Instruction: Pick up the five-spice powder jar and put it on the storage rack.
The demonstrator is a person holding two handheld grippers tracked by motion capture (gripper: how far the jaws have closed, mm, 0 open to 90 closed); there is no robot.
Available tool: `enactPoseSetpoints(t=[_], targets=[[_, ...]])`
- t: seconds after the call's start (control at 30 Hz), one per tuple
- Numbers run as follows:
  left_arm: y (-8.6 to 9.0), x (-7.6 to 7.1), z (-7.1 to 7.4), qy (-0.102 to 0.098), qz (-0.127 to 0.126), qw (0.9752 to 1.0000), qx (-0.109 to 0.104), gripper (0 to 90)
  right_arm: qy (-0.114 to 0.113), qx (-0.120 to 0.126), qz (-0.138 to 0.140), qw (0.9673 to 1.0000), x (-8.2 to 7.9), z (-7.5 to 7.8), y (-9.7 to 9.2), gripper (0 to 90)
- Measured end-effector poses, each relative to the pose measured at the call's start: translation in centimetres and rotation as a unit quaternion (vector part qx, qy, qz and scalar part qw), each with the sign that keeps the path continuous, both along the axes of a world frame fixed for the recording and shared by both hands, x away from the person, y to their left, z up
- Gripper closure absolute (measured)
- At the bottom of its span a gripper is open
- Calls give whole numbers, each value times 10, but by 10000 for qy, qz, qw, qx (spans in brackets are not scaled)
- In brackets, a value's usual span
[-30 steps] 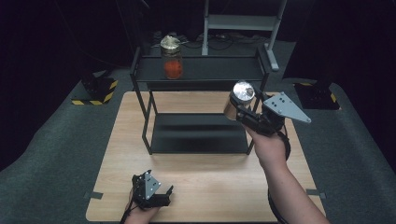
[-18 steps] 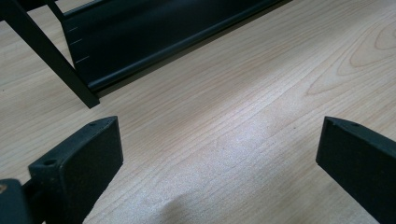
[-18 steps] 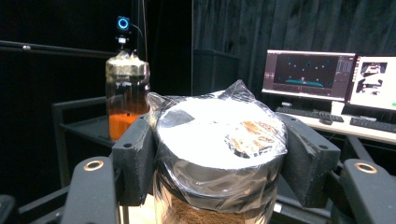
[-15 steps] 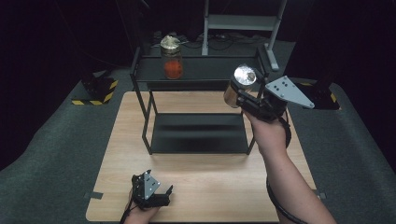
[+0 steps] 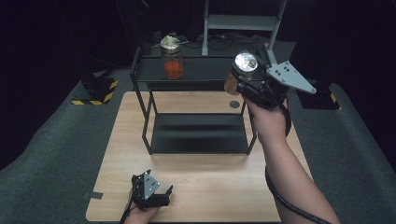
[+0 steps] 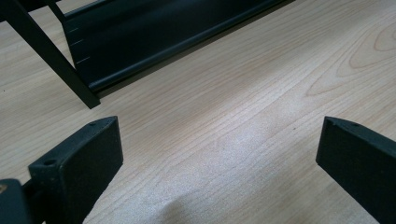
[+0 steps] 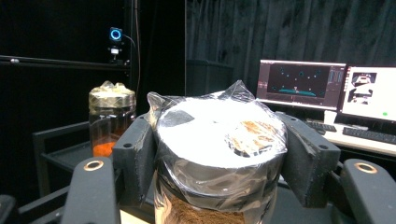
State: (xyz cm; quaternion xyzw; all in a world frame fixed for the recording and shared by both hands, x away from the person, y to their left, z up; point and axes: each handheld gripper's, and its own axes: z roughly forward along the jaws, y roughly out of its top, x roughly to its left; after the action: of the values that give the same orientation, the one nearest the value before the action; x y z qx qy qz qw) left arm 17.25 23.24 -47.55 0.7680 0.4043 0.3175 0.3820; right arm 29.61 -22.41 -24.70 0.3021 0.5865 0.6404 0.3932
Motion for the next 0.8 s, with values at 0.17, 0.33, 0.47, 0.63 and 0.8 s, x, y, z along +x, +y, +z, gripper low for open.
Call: enactPoseSetpoints(t=[0.17, 0.33, 0.47, 0.63, 0.8], targets=[[1, 0, 0, -4, -1, 10000, -21, 7, -20, 1, -25, 10000, 6, 5, 3, 343], [1, 1, 0, 22, 11, 10000, -51, 7, -33, -43, -47, 10000, 12, 11, 8, 343], [1, -1, -1, -26, 15, 10000, -47, 7, -65, -59, -43, 10000, 19, 14, 13, 343], [0, -2, -1, -46, 17, 10000, -13, 7, -53, -87, -38, 9999, 27, 17, 19, 343], [1, -2, -2, -53, 17, 10000, -45, 8, -25, -144, -49, 9999, 34, 20, 26, 343]])
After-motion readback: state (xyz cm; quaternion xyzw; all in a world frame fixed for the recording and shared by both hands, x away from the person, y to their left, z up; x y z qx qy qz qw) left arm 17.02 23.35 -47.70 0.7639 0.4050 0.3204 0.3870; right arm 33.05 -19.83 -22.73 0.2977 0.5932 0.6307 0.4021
